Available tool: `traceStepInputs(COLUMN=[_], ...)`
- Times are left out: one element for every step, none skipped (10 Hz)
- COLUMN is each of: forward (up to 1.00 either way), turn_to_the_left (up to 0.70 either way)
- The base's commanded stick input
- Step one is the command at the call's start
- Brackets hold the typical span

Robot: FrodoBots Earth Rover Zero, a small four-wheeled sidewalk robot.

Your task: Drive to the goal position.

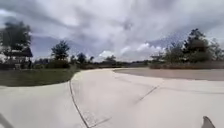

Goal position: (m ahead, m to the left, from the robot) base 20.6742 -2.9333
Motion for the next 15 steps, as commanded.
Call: traceStepInputs(forward=[0.85, 0.85, 0.85, 0.85, 0.85, 0.85, 0.85, 0.85, 0.85, 0.85, 0.85, 0.85, 0.85, 0.85, 0.85], turn_to_the_left=[0.1, 0.0, 0.0, 0.0, 0.0, 0.0, 0.0, 0.0, 0.0, 0.0, 0.0, 0.0, 0.0, 0.0, 0.0])
